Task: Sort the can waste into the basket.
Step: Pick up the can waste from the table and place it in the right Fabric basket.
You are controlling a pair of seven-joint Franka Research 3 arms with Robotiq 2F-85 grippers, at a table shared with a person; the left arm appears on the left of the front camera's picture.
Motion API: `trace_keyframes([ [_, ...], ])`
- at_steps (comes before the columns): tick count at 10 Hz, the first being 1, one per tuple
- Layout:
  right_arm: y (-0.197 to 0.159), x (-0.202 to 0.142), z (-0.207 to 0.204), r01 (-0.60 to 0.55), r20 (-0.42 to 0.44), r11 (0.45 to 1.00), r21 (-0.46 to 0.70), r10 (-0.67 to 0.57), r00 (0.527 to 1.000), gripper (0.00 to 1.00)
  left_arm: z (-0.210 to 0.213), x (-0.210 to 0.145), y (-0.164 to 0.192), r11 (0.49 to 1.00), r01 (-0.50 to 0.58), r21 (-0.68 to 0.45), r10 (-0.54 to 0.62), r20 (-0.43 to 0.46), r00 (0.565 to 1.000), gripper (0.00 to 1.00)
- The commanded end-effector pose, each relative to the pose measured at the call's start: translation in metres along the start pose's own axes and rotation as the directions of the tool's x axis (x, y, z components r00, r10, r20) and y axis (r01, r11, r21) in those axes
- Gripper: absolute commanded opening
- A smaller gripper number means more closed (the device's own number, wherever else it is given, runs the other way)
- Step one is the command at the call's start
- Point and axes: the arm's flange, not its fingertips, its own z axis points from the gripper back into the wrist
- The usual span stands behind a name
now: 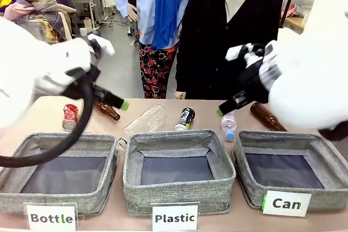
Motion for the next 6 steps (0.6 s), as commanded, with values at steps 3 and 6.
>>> trace_keyframes([
  [3, -0.070, -0.036, 0.085, 0.277, 0.025, 0.915, 0.295, -0.297, 0.954, 1.00, 0.111, -0.063, 0.057, 0.952, -0.005, -0.305, 0.061, 0.175, 0.983, 1.00],
  [6, -0.151, -0.113, 0.114, 0.520, 0.081, 0.770, 0.370, -0.584, 0.808, 1.00, 0.151, -0.143, 0.121, 0.924, -0.275, -0.266, 0.350, 0.300, 0.887, 1.00],
])
